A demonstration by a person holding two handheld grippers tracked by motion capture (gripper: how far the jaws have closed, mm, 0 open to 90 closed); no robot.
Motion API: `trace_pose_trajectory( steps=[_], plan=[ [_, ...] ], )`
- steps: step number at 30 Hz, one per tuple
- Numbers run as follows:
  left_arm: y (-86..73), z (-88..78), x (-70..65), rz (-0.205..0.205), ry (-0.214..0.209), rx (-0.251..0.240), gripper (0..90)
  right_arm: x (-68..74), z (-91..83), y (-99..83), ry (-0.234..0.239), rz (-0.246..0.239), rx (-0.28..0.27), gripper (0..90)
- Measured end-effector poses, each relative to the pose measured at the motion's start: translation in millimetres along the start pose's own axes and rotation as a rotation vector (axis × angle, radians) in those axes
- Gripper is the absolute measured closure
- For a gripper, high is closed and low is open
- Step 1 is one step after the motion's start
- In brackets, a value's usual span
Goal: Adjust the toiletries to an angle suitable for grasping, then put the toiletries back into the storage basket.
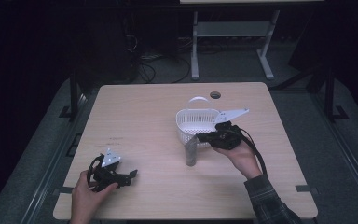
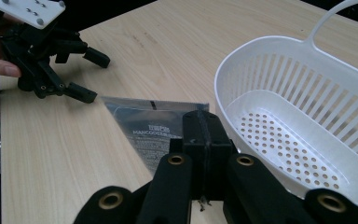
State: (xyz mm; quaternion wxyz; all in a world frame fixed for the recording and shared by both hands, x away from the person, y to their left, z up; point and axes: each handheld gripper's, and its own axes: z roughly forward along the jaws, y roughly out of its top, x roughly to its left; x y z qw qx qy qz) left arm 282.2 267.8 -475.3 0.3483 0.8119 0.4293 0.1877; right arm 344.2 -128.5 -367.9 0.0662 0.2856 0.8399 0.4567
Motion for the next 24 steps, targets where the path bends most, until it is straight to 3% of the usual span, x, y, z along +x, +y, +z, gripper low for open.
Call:
trace_pose_trajectory(
  steps=[13,19,20,21,24],
  plan=[
    [0.0,0.0,0.0,-0.001,0.0,0.0,12.5,-2.9,3.3,3.5,0.003,0.005,0.012,87.2],
    [0.0,0.0,0.0,0.0,0.001,0.0,12.5,-1.2,-1.4,4.0,0.005,0.009,0.031,74.1],
    [0.0,0.0,0.0,0.0,0.001,0.0,12.5,-0.3,-2.5,4.1,0.006,0.012,0.033,65.9],
    [0.0,0.0,0.0,0.001,0.001,0.0,12.5,-0.3,-2.5,4.1,0.006,0.012,0.033,65.9],
    [0.0,0.0,0.0,0.0,0.002,0.0,12.5,2.0,-3.6,5.0,-0.01,0.011,0.04,50.6]
  ],
)
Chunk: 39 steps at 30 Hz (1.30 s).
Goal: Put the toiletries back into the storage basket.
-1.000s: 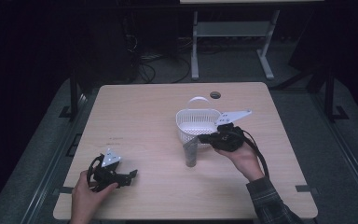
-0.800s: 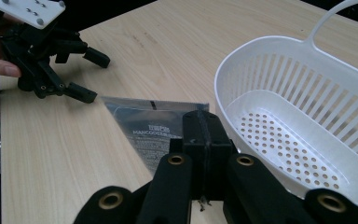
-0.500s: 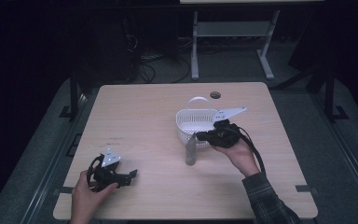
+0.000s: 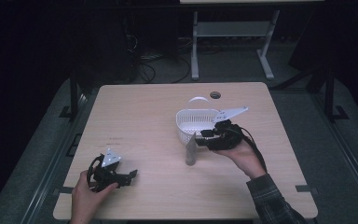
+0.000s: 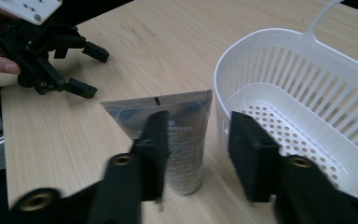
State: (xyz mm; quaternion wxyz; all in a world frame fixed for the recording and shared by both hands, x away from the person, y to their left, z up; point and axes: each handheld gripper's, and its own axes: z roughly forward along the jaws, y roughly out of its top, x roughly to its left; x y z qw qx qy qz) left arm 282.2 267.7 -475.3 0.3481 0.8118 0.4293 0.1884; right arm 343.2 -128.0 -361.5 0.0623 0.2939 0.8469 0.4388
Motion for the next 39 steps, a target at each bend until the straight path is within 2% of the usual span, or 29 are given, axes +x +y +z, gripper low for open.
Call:
trace_pose_trajectory(
  steps=[1,2,3,6,10,14,21,39],
  plan=[
    [0.0,0.0,0.0,0.0,-0.001,0.0,12.6,0.8,-0.7,0.4,0.001,0.007,0.002,46.2],
    [0.0,0.0,0.0,0.0,0.0,0.0,12.6,1.7,-1.7,1.3,0.001,0.018,0.009,37.5],
    [0.0,0.0,0.0,0.0,0.0,0.0,12.6,1.7,-1.7,1.3,0.001,0.018,0.009,37.5],
    [0.0,0.0,0.0,0.0,0.0,0.0,12.6,4.0,-2.5,2.9,-0.007,0.019,0.019,26.3],
    [0.0,0.0,0.0,0.0,0.0,0.0,12.6,10.2,-2.1,6.6,-0.009,0.005,0.034,17.4],
    [0.0,-0.1,0.0,0.0,-0.001,0.001,12.6,13.9,0.1,11.4,0.0,-0.003,0.047,13.9],
    [0.0,-0.1,0.0,0.0,0.0,0.001,12.5,17.5,5.8,16.5,0.005,-0.01,0.06,13.2],
    [0.0,0.0,0.0,0.0,0.0,0.0,12.6,24.8,34.9,22.7,-0.005,-0.04,0.108,11.8]
  ],
)
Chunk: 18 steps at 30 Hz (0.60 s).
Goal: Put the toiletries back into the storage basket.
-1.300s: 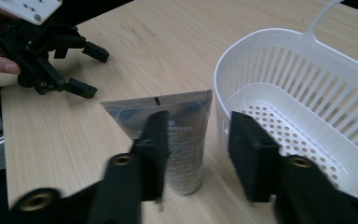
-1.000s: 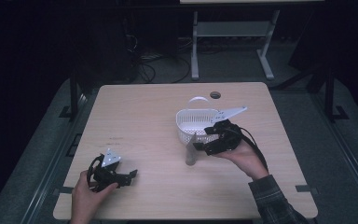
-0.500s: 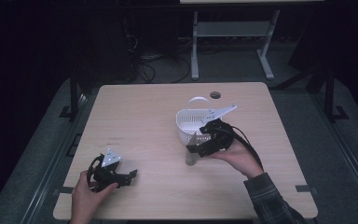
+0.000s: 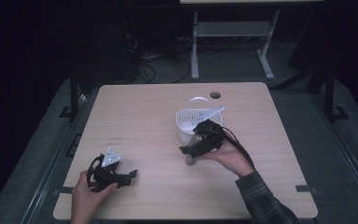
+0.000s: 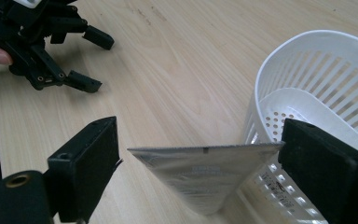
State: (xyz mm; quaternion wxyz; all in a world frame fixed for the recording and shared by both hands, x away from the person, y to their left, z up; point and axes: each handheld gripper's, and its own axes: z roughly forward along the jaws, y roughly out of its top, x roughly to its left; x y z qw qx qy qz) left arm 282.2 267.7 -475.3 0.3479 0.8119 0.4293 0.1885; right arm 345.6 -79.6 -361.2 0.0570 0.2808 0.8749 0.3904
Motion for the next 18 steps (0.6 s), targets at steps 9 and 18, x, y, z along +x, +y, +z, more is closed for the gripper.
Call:
trace_pose_trajectory(
  steps=[9,18],
  plan=[
    [0.0,0.0,0.0,-0.001,-0.001,0.0,12.5,2.3,5.7,1.7,-0.008,-0.014,0.011,16.6],
    [0.0,0.0,0.0,0.0,0.0,-0.001,12.5,2.2,3.9,1.1,-0.019,-0.022,0.01,28.1]
  ],
)
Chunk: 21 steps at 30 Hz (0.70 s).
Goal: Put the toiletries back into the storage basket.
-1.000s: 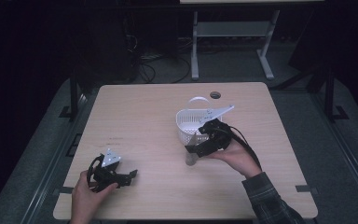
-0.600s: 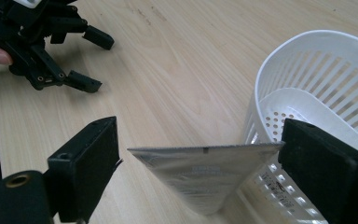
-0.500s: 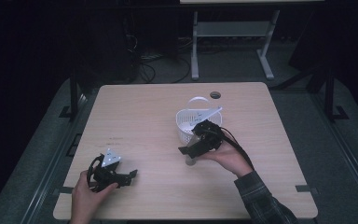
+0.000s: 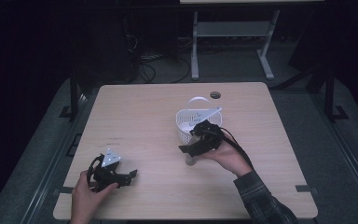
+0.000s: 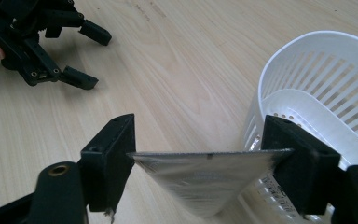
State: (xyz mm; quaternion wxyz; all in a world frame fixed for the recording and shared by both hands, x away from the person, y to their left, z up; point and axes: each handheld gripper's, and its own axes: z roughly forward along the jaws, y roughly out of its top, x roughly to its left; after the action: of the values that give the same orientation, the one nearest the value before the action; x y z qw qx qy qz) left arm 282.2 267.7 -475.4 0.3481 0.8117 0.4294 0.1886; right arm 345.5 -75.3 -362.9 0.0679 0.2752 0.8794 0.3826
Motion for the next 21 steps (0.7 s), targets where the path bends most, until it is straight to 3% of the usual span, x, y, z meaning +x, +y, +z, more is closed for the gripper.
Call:
trace_pose_trajectory(
  steps=[21],
  plan=[
    [0.0,0.0,0.0,0.0,0.0,0.0,12.6,0.3,-5.7,-1.5,0.027,-0.01,-0.004,29.6]
  ],
)
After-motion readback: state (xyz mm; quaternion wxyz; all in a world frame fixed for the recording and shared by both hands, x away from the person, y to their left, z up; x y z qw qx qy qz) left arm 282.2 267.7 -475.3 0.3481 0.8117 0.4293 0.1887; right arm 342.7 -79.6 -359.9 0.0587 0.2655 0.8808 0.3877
